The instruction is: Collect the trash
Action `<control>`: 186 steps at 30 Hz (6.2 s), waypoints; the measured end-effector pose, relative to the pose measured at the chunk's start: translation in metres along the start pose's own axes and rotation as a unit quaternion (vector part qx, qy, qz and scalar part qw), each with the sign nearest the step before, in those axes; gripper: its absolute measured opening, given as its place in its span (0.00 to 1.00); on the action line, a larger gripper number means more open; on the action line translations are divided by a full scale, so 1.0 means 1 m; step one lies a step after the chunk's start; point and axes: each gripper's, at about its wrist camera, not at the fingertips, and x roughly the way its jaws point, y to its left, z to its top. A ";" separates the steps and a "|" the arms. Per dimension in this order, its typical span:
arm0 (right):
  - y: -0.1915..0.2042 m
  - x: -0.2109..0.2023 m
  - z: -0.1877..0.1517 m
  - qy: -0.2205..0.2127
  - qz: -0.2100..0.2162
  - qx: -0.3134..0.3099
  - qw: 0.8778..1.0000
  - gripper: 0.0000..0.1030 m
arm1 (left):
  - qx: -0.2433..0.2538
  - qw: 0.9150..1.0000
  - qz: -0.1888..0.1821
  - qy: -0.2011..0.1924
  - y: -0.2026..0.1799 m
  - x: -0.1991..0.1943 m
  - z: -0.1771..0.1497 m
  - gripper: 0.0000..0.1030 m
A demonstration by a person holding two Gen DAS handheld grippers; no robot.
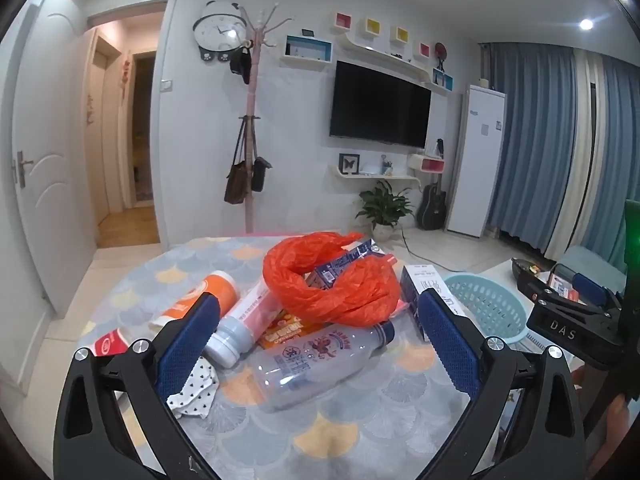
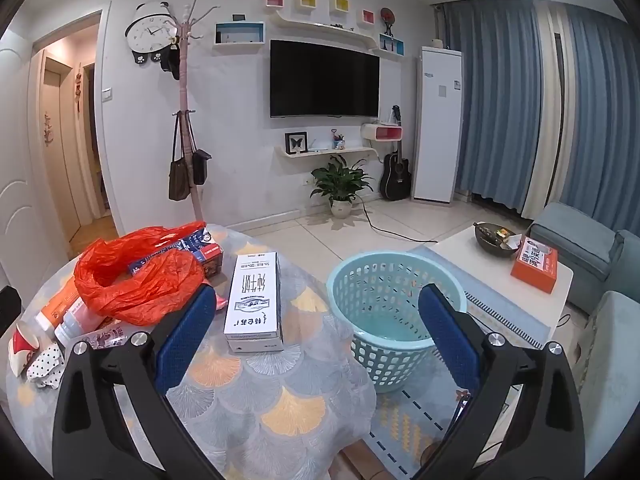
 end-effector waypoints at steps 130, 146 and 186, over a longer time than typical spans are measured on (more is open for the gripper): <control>-0.113 0.129 0.028 0.146 0.042 0.134 0.979 0.51 | 0.034 0.978 -0.175 0.107 -0.150 0.153 0.050 0.66; 0.057 0.061 0.042 0.119 0.187 0.012 0.975 0.59 | -0.053 0.993 0.053 0.093 0.083 0.041 0.027 0.72; 0.167 0.051 -0.045 0.275 0.376 -0.176 0.867 0.74 | -0.244 0.950 0.089 0.174 0.221 0.061 -0.060 0.77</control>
